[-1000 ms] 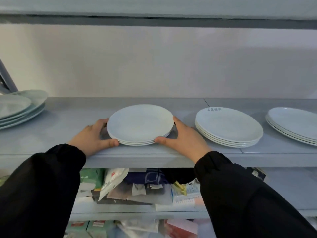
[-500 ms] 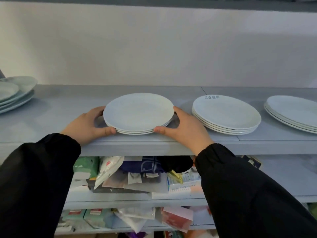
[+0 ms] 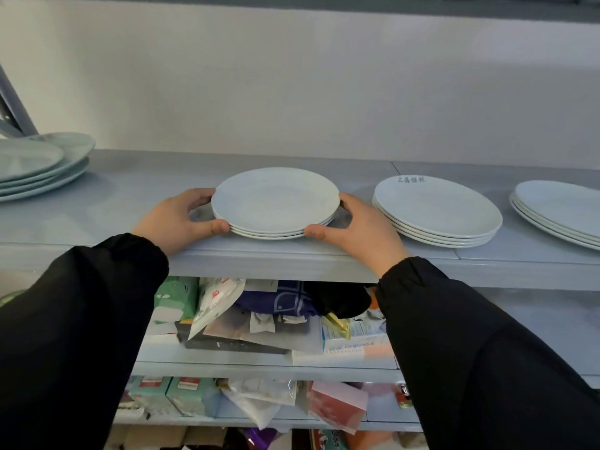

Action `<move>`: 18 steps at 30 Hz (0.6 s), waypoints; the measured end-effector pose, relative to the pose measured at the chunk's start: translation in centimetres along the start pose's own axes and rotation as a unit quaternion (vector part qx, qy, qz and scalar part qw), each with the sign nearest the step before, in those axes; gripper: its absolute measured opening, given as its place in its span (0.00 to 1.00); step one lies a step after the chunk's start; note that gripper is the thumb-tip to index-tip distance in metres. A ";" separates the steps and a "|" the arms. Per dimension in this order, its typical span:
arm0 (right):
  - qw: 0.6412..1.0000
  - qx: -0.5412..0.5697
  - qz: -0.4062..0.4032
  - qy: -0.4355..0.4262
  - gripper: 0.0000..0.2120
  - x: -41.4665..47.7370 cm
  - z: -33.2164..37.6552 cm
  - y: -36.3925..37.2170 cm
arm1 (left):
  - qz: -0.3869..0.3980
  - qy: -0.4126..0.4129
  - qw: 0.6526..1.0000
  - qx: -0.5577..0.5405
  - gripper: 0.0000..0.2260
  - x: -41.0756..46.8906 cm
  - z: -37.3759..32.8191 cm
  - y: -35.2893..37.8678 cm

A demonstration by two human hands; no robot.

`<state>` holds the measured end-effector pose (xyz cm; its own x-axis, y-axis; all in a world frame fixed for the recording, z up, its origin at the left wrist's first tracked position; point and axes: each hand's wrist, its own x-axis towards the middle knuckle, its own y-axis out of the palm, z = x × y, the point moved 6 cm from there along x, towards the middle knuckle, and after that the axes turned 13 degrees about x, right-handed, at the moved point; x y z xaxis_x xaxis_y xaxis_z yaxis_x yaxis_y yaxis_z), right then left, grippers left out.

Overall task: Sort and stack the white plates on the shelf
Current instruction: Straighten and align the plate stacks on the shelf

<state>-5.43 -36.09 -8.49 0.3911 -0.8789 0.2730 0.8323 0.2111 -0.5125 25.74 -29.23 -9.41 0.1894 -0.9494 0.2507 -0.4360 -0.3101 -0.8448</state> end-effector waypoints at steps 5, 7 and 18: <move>1.000 -0.012 -0.002 -0.003 0.39 0.0 0.0 0.0 | -0.015 0.009 1.000 0.023 0.39 -0.3 -0.5 -0.1; 1.000 -0.025 -0.001 -0.004 0.38 0.0 0.1 0.0 | -0.018 0.017 0.999 0.035 0.39 -0.3 -0.8 0.0; 0.998 -0.055 -0.018 -0.024 0.23 -0.3 0.6 0.0 | -0.135 -0.003 0.989 0.061 0.20 -1.1 -0.7 -0.9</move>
<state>-5.31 -35.59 -8.03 0.3823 -0.8630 0.3304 0.7993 0.1294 -0.5869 25.30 -27.90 -8.56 0.2898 -0.8320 0.4732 -0.2586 -0.5440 -0.7982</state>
